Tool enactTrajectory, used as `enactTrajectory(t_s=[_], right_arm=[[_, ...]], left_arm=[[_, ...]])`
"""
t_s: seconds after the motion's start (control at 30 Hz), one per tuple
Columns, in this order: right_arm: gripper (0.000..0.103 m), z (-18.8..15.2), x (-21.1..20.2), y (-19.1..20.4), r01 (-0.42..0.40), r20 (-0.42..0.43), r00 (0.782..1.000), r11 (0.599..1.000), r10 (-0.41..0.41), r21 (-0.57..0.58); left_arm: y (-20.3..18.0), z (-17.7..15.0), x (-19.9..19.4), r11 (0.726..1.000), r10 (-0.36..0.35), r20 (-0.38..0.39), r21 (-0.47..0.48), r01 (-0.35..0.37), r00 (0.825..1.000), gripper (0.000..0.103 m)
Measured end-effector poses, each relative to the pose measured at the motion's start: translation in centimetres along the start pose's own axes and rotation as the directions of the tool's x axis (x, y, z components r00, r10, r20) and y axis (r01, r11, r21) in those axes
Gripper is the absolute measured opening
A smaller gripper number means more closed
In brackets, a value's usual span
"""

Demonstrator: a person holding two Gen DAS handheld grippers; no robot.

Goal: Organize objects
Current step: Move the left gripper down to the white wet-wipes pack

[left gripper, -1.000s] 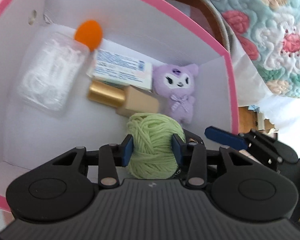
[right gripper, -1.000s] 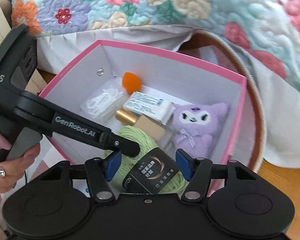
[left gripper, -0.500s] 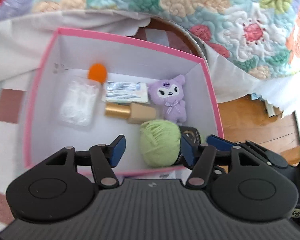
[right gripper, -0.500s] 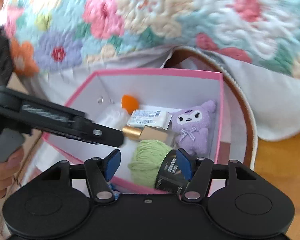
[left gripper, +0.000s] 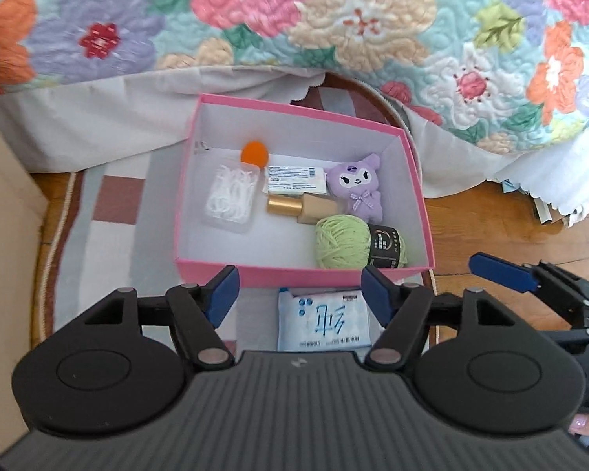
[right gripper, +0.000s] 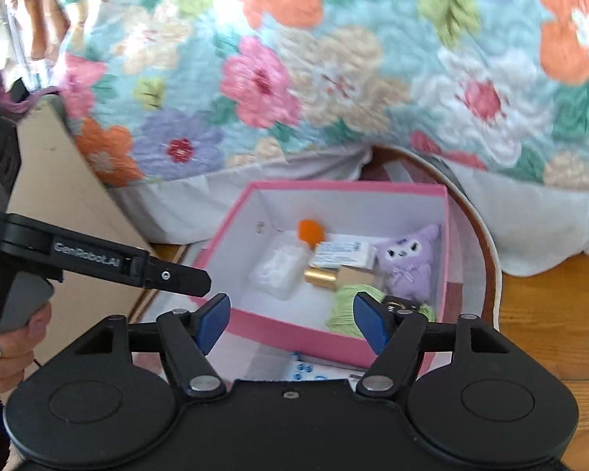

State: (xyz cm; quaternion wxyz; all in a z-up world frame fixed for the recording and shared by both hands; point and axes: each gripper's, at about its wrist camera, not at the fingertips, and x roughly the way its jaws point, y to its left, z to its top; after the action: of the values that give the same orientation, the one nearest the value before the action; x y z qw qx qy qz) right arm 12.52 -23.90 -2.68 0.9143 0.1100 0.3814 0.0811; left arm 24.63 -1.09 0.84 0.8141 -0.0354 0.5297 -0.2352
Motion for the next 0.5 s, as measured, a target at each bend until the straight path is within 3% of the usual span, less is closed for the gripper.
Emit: enactTrajectory(t_s=[0.3,0.4,0.5], right_arm=[[0.075,-1.0,-5.8,5.6,0.0,-0.01,1.0,0.98,-0.002,-0.201],[0.075,-2.4,-7.7,6.6,0.052,0.059,0.998,0.959,-0.037,-0.277],[0.076,-3.5,-8.5,7.3,0.074,0.076,0.996,0.936,-0.051,-0.343]], left_arm=[[0.3,-3.0,-7.3,0.999,0.025,0.072,0.034,-0.028,0.997,0.071],[-0.2,-5.2,-8.4,0.996,0.005,0.12,0.084,-0.015,0.993,0.076],[-0.4,-6.5,-8.7,0.997,-0.004,0.139,0.078,-0.007,0.99,0.076]])
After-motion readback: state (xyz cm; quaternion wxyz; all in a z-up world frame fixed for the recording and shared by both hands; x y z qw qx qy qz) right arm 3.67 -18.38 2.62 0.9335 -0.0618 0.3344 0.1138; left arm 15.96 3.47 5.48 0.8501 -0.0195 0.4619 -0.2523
